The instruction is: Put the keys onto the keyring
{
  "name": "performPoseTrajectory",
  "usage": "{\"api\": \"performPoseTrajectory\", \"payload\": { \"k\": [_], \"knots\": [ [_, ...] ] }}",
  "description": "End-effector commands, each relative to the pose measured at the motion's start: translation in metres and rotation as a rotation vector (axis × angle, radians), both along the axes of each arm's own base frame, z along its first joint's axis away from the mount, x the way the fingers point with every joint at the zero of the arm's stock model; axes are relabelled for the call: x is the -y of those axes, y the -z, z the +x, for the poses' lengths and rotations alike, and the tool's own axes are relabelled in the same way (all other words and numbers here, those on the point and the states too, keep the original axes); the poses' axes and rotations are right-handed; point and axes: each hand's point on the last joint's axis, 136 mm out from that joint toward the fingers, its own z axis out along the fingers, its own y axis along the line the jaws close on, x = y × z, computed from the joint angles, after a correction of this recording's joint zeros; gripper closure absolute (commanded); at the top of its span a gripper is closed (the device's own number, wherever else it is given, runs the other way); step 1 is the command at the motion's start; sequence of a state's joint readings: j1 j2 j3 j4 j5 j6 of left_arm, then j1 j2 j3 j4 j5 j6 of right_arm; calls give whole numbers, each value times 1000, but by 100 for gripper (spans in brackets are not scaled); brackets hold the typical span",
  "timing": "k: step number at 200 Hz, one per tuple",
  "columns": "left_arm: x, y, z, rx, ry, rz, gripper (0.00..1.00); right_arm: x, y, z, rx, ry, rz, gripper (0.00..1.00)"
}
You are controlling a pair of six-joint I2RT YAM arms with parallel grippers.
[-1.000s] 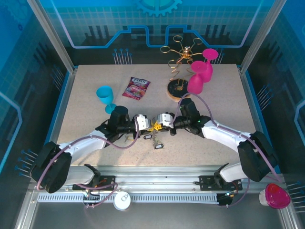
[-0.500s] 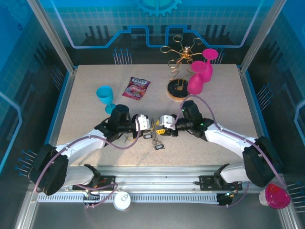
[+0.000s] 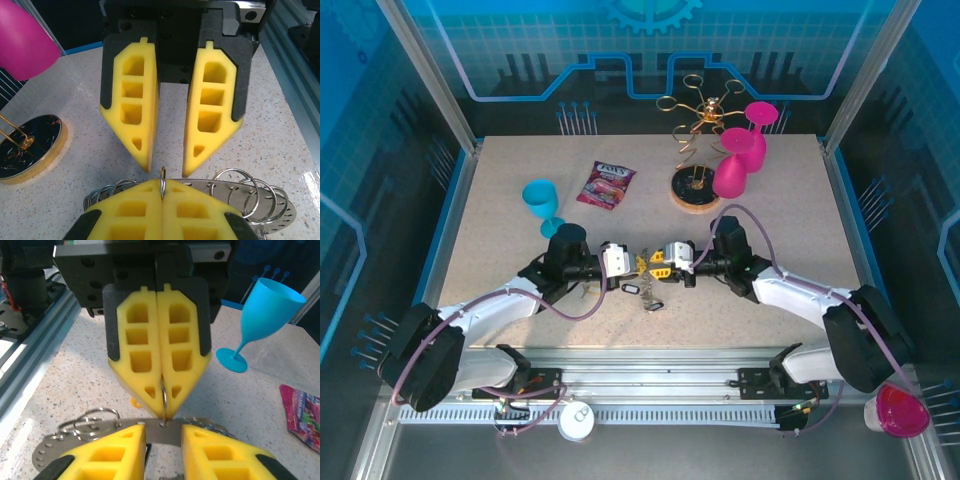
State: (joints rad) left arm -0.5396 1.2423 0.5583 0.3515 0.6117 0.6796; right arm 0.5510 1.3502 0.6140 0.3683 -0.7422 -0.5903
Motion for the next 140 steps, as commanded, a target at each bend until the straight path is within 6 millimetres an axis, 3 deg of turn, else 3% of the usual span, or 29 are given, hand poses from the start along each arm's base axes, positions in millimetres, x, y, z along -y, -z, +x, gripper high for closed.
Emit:
{"api": "performPoseTrajectory", "payload": {
  "k": [1, 74, 100, 112, 123, 140],
  "knots": [
    [7, -17, -6, 43, 52, -57, 100, -12, -10, -6, 16, -62, 32, 76],
    [8, -12, -8, 27, 71, -45, 100, -18, -17, -4, 31, -68, 53, 87],
    [9, -10, -7, 28, 72, -25, 100, -19, -17, -4, 20, -75, 50, 100],
    [8, -9, -4, 27, 54, -20, 100, -19, -17, -4, 15, -71, 48, 100],
    [7, -10, 0, 27, 24, -18, 90, -18, -16, -4, 14, -62, 38, 100],
    [3, -10, 6, 34, -20, -3, 82, -15, -12, -4, 6, -51, 3, 100]
  ]
}}
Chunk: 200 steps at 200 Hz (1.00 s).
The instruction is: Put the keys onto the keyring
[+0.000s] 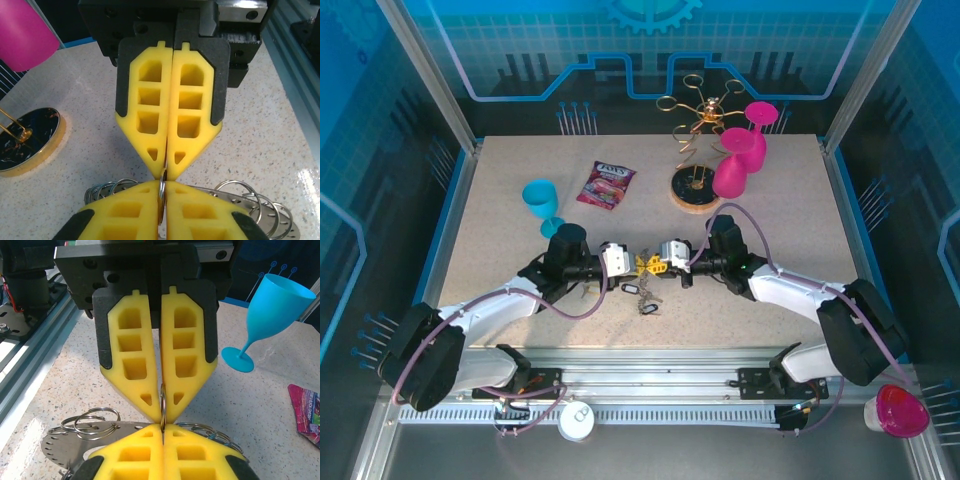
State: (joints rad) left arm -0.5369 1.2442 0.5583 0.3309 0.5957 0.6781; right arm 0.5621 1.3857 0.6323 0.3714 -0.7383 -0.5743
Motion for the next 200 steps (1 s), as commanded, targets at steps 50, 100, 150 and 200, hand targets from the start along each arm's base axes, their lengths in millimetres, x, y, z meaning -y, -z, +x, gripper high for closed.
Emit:
{"api": "performPoseTrajectory", "payload": {
  "k": [50, 100, 150, 200],
  "knots": [
    [-3, -8, 6, 47, -43, 37, 80, -2, -8, -6, 19, -25, -74, 100],
    [-3, -7, 5, 37, -32, 61, 88, -1, -9, -5, 13, -22, -122, 100],
    [1, -6, 4, 17, -11, 56, 100, -10, -15, -8, 18, -37, -107, 100],
    [1, -14, 1, 47, -13, -12, 100, 12, -25, 7, 48, 70, 39, 65]
  ]
}}
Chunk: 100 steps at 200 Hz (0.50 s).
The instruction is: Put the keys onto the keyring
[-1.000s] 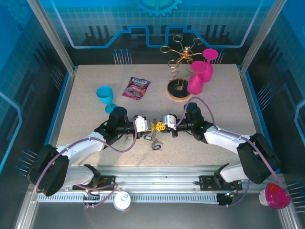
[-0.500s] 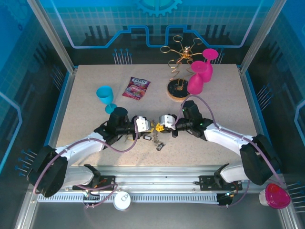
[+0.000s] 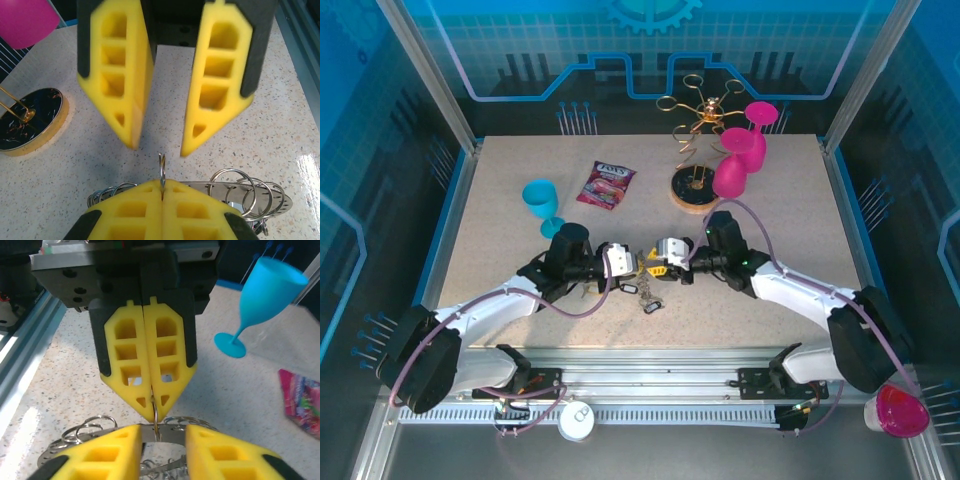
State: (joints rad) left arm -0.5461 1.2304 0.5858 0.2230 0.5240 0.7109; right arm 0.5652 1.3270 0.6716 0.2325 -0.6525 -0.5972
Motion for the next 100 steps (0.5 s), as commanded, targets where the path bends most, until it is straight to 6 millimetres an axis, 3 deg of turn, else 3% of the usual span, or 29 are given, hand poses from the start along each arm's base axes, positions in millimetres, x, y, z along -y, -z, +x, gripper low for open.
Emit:
{"api": "performPoseTrajectory", "payload": {
  "k": [1, 42, 100],
  "knots": [
    [7, -22, -3, 60, 33, -86, 100, 5, -18, 1, 43, 1, 96, 65],
    [12, -26, -6, 58, 51, -164, 100, 1, -9, -4, 18, -37, 99, 66],
    [14, -28, -11, 48, 84, -182, 100, -8, -13, -1, 20, -60, 112, 77]
  ]
}}
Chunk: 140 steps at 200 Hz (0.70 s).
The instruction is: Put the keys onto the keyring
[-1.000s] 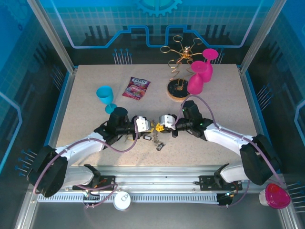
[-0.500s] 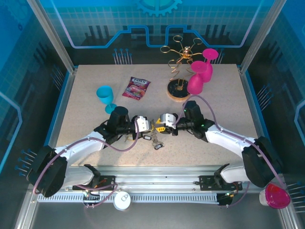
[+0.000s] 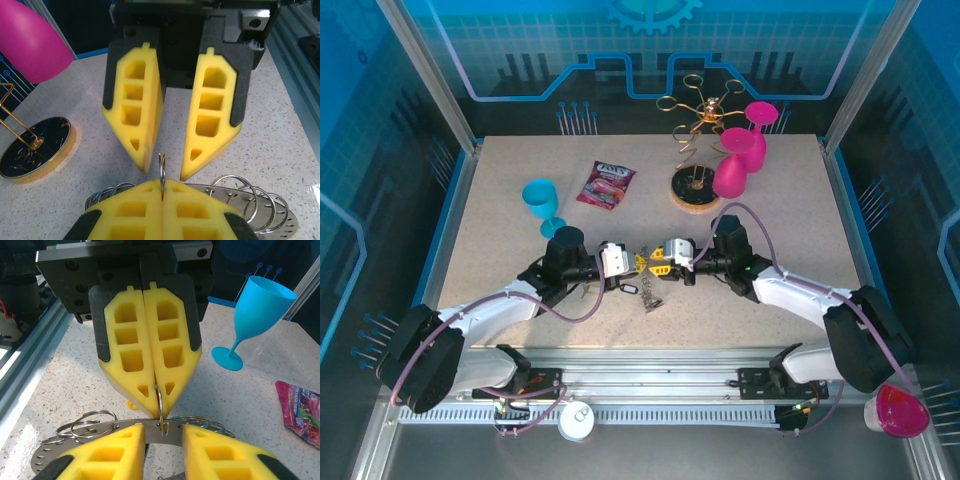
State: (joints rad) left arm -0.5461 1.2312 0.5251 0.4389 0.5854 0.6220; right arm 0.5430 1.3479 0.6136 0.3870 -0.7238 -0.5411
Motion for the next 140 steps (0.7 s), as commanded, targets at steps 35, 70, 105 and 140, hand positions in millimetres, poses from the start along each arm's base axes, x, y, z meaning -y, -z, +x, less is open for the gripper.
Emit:
{"api": "performPoseTrajectory", "payload": {
  "k": [35, 70, 105, 140],
  "knots": [
    [6, -9, -9, 5, 61, -54, 100, -12, -18, 1, 33, -49, 51, 90],
    [4, -6, -9, 10, 52, -38, 100, -10, -24, -2, 44, -54, 57, 88],
    [4, -4, -7, 11, 45, -28, 100, -9, -25, -8, 43, -72, 55, 84],
    [4, -5, -7, 10, 47, -28, 100, -9, -26, -9, 42, -80, 59, 88]
  ]
}}
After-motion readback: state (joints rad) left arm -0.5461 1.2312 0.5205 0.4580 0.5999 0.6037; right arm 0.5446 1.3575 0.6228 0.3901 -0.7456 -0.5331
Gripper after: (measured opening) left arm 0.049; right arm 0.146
